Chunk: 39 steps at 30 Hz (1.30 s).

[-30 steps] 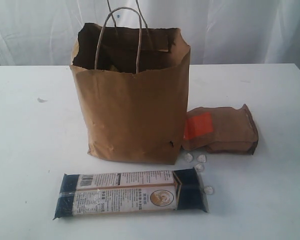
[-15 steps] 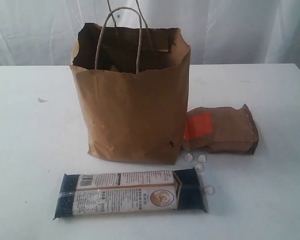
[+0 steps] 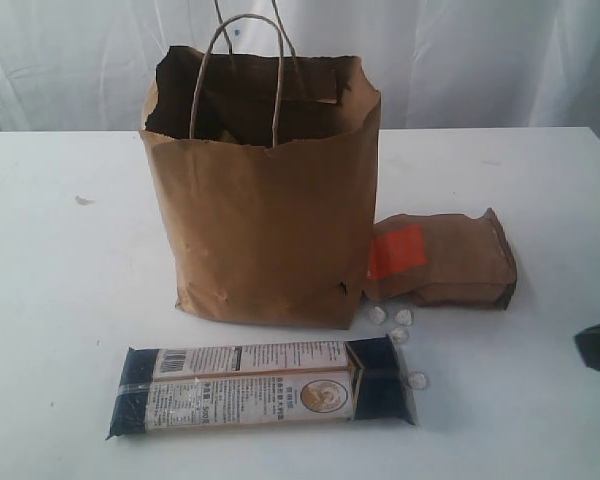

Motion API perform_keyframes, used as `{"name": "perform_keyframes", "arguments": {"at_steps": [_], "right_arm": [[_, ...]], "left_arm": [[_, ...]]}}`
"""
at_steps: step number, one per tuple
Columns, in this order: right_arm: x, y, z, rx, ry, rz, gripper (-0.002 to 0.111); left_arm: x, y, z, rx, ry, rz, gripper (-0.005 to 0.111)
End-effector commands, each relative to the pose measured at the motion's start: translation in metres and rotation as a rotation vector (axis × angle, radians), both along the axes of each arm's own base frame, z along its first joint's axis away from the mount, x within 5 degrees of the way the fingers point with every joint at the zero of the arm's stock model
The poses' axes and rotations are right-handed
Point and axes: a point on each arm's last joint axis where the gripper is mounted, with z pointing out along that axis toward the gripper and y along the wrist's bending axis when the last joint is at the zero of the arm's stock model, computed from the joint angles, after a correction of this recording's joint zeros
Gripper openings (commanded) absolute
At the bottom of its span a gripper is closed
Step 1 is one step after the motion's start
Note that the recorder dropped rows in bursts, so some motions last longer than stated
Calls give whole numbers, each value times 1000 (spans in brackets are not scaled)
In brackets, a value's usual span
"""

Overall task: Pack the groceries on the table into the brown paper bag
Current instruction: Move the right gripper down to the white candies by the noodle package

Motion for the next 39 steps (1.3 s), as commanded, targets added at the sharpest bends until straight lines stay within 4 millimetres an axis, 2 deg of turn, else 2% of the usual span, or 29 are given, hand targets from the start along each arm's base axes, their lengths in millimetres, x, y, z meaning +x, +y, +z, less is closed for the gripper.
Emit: {"name": "perform_keyframes", "arguments": {"at_steps": [1,5,8,14,26,31,39], "right_arm": [[41,16,-20,0,119,67,15],[75,28,-48,-6,189,108,37],[95,34,-66,-14,187,132,44],[117,45,-97,-2,245,212,44],[137,57,-132,-84,295,293,44],[139,64,-139,-121,273,306,44],[144,61,-142,-161,230,285,44]], "left_arm": [[0,0,-1,-6,0,2,0],[0,0,-1,-6,0,2,0],[0,0,-1,-6,0,2,0],[0,0,-1,-6,0,2,0],[0,0,-1,-6,0,2,0],[0,0,-1,-6,0,2,0],[0,0,-1,-6,0,2,0]]}}
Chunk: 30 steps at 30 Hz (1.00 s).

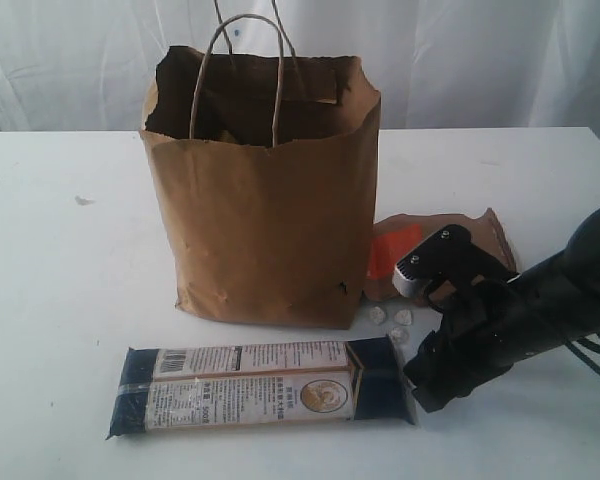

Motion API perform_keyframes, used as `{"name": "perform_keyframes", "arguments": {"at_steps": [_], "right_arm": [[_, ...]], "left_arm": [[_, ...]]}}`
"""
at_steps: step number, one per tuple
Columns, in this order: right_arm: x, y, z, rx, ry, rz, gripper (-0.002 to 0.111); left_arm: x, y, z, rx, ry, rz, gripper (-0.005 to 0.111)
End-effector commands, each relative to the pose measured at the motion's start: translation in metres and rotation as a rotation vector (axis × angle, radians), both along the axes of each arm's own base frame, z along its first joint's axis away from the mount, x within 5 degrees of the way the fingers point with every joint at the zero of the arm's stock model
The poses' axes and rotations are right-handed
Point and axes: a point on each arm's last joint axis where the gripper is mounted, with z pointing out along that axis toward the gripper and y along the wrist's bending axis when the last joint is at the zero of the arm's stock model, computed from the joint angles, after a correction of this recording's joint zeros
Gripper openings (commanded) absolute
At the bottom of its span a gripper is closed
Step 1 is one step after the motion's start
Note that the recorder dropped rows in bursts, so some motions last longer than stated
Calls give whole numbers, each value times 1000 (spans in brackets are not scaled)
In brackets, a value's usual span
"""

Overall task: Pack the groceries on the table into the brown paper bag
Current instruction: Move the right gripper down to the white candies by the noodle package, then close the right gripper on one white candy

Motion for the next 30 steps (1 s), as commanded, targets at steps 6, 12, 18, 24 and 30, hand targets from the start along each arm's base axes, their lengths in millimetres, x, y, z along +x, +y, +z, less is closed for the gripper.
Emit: {"name": "perform_keyframes", "arguments": {"at_steps": [6,12,18,24,30], "right_arm": [[2,0,0,-19,-25,17,44],[1,0,0,-20,-22,22,44],[1,0,-1,-25,-20,30,44],[1,2,-11,-44,8,45,44],[1,14,-11,-56,-30,79,44]], "left_arm": [[0,0,-1,-6,2,2,0],[0,0,-1,-6,2,2,0],[0,0,-1,-6,2,2,0],[0,0,-1,-6,2,2,0],[0,0,-1,-6,2,2,0]]}}
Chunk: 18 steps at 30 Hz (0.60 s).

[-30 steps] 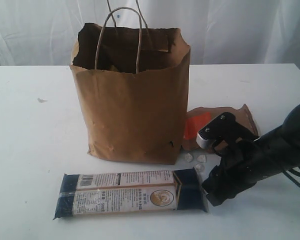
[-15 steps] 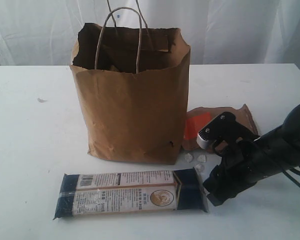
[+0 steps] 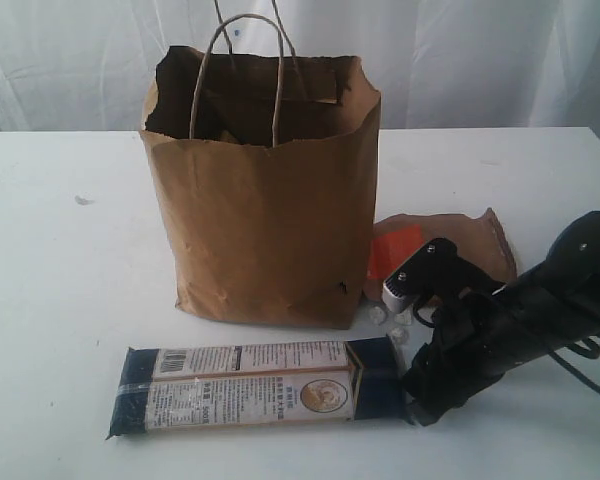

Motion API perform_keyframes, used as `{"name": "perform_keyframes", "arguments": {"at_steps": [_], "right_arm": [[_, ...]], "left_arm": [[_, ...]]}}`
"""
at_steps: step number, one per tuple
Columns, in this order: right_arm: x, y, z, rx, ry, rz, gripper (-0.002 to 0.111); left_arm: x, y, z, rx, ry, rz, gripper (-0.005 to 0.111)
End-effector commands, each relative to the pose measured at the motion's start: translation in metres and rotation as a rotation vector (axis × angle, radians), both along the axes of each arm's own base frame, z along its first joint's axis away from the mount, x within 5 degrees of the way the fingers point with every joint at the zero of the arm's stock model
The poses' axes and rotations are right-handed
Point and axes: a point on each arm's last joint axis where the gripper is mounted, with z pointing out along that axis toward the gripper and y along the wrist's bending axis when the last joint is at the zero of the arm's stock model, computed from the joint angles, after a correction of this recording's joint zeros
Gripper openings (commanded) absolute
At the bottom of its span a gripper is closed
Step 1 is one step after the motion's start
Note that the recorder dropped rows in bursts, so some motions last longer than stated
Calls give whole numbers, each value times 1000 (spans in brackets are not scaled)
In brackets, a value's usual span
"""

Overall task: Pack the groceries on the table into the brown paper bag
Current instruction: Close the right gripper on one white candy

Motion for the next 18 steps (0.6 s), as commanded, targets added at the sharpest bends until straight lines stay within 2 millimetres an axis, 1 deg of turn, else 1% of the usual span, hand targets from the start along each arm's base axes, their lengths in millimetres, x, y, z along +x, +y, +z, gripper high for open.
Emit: {"name": "perform_keyframes", "arguments": {"at_steps": [1,9,14,18], "right_arm": [[1,7,2,-13,-39,37,44],[2,5,-4,-51,-30,53,44],[2,4,-5,-65,-35,52,44],[2,4,-5,-61,-32,38,40]], "left_arm": [[0,0,-1,-6,2,2,0],[0,0,-1,-6,2,2,0],[0,0,-1,-6,2,2,0],[0,0,-1,-6,2,2,0]]}}
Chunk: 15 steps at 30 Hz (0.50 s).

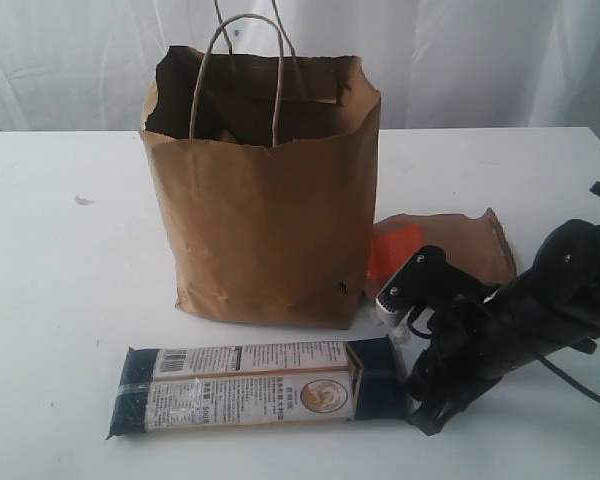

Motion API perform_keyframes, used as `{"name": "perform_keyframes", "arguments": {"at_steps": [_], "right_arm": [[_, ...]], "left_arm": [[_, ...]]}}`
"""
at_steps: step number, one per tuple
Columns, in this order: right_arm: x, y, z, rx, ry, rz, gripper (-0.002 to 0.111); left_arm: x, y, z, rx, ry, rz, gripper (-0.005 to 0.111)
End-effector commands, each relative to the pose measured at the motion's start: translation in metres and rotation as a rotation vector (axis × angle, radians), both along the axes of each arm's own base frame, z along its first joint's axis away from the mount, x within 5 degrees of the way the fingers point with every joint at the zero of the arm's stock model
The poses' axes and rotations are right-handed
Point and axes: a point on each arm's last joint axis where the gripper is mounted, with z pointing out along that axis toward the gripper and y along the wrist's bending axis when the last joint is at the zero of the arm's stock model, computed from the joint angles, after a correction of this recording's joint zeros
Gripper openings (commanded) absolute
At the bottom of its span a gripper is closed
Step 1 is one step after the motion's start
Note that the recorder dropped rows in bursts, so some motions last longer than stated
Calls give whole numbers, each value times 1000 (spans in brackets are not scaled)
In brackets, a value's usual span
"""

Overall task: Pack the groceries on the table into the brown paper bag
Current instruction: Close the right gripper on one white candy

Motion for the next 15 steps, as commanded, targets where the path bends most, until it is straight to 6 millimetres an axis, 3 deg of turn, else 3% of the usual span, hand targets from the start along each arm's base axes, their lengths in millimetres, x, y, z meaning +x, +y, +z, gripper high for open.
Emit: {"name": "perform_keyframes", "arguments": {"at_steps": [1,5,12,15], "right_arm": [[2,1,1,2,-7,-10,39],[1,1,1,0,1,-2,37],[0,1,1,-2,7,0,6],[0,1,10,18,-11,-27,3]], "left_arm": [[0,0,-1,-6,2,2,0],[0,0,-1,-6,2,2,0],[0,0,-1,-6,2,2,0],[0,0,-1,-6,2,2,0]]}}
